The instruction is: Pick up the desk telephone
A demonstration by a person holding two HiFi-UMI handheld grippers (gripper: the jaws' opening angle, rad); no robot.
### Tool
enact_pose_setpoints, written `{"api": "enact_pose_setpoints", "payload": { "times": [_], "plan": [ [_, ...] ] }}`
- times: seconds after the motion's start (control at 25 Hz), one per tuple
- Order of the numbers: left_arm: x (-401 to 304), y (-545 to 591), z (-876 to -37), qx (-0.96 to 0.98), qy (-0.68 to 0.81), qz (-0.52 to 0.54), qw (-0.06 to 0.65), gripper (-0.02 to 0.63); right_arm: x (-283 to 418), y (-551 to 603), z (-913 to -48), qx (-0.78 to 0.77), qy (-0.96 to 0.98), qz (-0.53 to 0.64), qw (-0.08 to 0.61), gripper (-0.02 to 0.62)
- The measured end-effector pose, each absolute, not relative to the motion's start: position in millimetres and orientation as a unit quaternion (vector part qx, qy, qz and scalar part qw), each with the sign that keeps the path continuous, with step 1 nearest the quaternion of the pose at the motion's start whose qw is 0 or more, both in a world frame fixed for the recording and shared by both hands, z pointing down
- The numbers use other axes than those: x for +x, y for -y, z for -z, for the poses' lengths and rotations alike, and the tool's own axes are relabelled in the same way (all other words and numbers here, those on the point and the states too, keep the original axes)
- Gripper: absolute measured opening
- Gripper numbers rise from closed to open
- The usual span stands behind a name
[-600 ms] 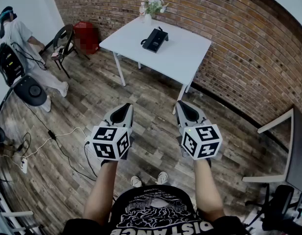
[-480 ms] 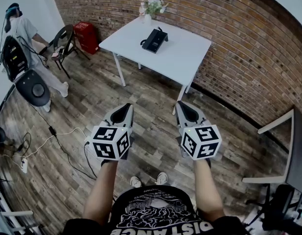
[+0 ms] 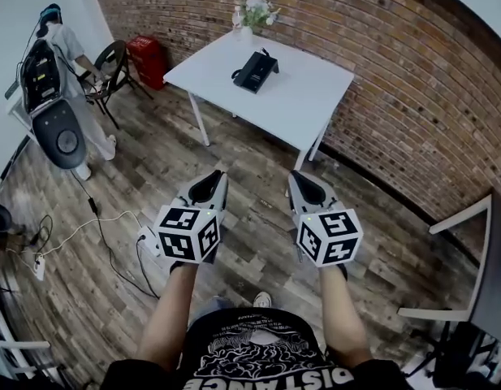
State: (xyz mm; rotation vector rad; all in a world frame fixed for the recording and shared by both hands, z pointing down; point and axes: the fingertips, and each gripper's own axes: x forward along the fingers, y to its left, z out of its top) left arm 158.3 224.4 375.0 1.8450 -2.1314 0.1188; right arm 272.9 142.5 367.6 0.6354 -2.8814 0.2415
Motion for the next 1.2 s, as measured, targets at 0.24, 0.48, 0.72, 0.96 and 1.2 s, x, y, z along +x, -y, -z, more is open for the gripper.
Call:
{"api": "enact_pose_setpoints", "payload": {
  "times": [0.24,0.48,0.72,0.96,1.2],
  "plan": [
    [149.9,-202.2,-380.7,0.640,0.749,-0.035,0.166,0.025,261.3,-119.7,-371.6,0.199,0.972,-0.085,0.090,0.003],
    [121.8,-178.9,-388.1,0.644,0.745,-0.032,0.172,0.062,234.9,-94.6,-375.0,0.199,0.972,-0.086,0.090,0.003],
    [73.0,-140.3,-396.4,0.659,0.731,-0.025,0.177,0.087,192.0,-60.1,-382.6,0.215,0.968,-0.085,0.093,0.031],
    [11.5,-94.7,-400.5,0.683,0.704,-0.026,0.190,0.104,133.9,-25.2,-387.1,0.239,0.961,-0.096,0.104,0.062],
    [-50.1,-52.3,-402.3,0.705,0.680,-0.026,0.201,0.123,81.5,10.7,-389.7,0.266,0.951,-0.113,0.110,0.096]
  ]
}}
